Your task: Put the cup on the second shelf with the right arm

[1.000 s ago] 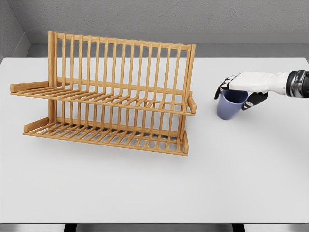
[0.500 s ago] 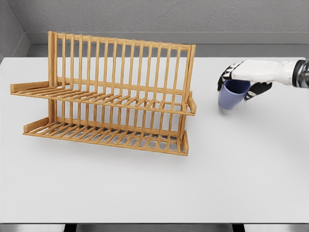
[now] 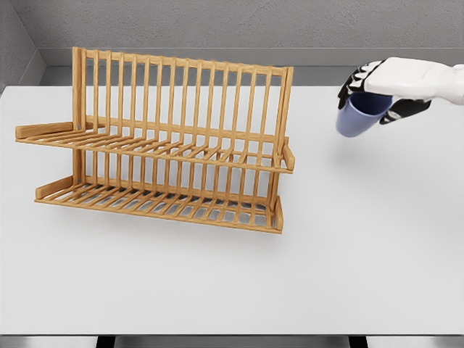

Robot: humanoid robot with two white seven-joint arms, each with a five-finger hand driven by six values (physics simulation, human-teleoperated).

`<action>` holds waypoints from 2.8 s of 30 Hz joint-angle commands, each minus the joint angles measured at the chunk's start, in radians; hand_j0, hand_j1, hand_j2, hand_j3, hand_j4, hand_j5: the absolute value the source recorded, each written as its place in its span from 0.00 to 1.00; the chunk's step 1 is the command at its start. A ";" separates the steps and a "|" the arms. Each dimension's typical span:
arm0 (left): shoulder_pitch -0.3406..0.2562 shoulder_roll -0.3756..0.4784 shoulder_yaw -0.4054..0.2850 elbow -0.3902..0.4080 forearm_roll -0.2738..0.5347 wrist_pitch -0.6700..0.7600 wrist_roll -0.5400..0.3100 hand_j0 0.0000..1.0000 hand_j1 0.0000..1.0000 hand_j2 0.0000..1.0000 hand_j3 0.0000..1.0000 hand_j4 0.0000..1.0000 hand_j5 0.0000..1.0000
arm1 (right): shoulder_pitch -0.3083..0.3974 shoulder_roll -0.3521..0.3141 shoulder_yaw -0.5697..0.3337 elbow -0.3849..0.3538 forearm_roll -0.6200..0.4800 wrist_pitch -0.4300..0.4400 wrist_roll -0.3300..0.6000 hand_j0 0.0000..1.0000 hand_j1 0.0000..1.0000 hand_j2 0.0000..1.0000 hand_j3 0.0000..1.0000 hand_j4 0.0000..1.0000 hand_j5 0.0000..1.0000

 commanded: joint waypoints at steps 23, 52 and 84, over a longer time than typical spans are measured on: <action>0.000 0.000 0.000 0.000 0.000 0.000 0.000 1.00 1.00 1.00 1.00 1.00 1.00 | 0.032 -0.081 -0.109 -0.303 -0.007 -0.011 -0.001 0.64 0.64 0.64 0.64 0.64 0.64; 0.000 0.000 0.000 0.000 0.000 0.000 0.000 1.00 1.00 1.00 1.00 1.00 1.00 | 0.014 0.050 -0.077 -0.305 -0.013 -0.068 -0.001 0.66 0.66 0.66 0.66 0.66 0.66; 0.000 0.000 0.000 0.000 0.000 0.000 0.000 1.00 1.00 1.00 1.00 1.00 1.00 | 0.009 0.173 0.031 -0.302 -0.009 -0.066 -0.001 0.74 0.74 0.74 0.74 0.74 0.74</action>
